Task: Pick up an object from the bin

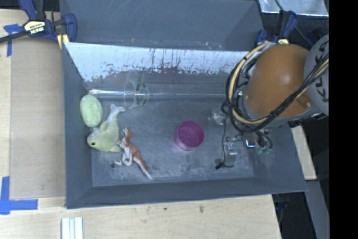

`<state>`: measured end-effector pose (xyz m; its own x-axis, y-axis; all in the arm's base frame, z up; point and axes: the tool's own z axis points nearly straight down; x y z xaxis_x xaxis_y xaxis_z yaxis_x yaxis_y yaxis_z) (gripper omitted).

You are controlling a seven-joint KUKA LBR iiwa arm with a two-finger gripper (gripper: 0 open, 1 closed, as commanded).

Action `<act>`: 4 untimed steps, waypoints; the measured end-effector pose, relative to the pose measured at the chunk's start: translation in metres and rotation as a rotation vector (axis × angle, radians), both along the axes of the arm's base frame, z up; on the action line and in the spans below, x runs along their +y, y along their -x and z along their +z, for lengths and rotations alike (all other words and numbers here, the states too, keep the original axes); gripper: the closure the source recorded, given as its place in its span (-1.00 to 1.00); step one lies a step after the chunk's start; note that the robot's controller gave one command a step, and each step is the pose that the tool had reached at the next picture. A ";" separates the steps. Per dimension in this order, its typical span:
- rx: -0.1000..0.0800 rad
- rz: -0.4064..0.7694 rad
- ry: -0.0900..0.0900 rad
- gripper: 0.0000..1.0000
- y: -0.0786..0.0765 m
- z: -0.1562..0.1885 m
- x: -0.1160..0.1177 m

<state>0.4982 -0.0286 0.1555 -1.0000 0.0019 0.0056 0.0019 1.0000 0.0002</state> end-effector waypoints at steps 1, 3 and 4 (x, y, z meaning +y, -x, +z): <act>-0.009 0.001 0.001 -1.00 -0.002 0.004 0.000; -0.009 0.011 0.002 -1.00 -0.079 -0.059 0.026; -0.011 -0.044 0.000 -1.00 -0.068 -0.049 0.028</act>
Offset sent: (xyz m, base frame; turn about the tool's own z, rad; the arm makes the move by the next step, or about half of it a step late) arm 0.0771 0.0266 -0.0855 0.1279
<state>0.5662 -0.0004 0.1060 -0.9989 0.0463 -0.0052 0.0463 0.9989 0.0003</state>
